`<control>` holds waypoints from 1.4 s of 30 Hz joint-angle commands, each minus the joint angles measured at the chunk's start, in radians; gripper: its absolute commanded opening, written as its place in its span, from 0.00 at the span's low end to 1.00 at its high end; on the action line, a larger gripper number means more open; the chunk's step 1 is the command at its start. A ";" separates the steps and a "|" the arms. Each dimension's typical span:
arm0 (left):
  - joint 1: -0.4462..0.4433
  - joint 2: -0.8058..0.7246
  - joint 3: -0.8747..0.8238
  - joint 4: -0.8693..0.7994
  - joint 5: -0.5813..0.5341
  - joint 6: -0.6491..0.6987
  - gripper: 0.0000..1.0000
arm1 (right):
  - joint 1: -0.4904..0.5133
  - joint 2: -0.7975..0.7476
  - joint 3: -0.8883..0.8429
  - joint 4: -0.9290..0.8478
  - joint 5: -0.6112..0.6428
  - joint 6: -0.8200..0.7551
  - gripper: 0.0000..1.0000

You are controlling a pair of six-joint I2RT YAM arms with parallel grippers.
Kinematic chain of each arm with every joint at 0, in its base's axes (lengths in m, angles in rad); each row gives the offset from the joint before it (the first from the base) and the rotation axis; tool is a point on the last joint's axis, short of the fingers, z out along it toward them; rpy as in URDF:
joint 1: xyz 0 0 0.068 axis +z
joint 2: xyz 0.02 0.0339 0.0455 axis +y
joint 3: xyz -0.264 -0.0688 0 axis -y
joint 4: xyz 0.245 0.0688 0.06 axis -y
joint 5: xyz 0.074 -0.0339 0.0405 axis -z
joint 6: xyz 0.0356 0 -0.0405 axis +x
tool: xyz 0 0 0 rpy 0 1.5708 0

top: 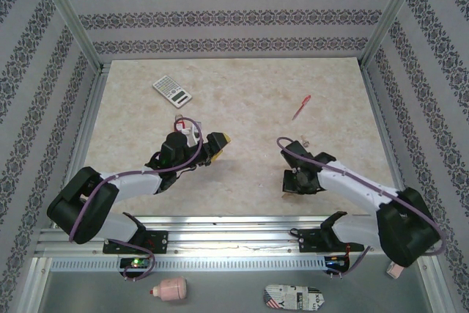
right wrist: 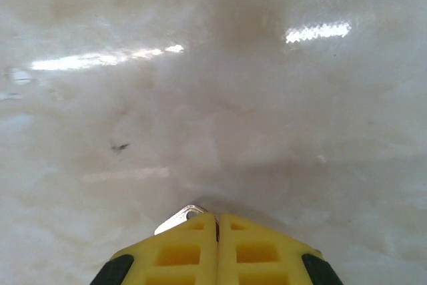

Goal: Unlock with the key

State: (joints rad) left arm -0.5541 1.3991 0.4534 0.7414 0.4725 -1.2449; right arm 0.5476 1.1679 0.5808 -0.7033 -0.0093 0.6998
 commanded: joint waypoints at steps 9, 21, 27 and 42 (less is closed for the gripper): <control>-0.161 0.206 0.090 0.531 0.052 -0.114 0.80 | 0.008 -0.237 0.270 -0.082 -0.026 0.026 0.00; -0.309 0.238 0.126 0.551 -0.112 -0.098 0.72 | 0.008 -0.177 0.344 -0.013 -0.040 0.095 0.00; -0.333 0.320 0.146 0.619 -0.112 -0.147 0.65 | 0.014 -0.154 0.321 0.037 -0.048 0.126 0.00; -0.371 0.358 0.187 0.578 -0.112 -0.154 0.56 | 0.039 -0.110 0.310 0.040 0.010 0.133 0.00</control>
State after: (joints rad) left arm -0.9066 1.7405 0.6189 1.2869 0.3611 -1.3891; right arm 0.5739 1.0492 0.8932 -0.6689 -0.0334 0.8284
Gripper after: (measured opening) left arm 0.569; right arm 0.064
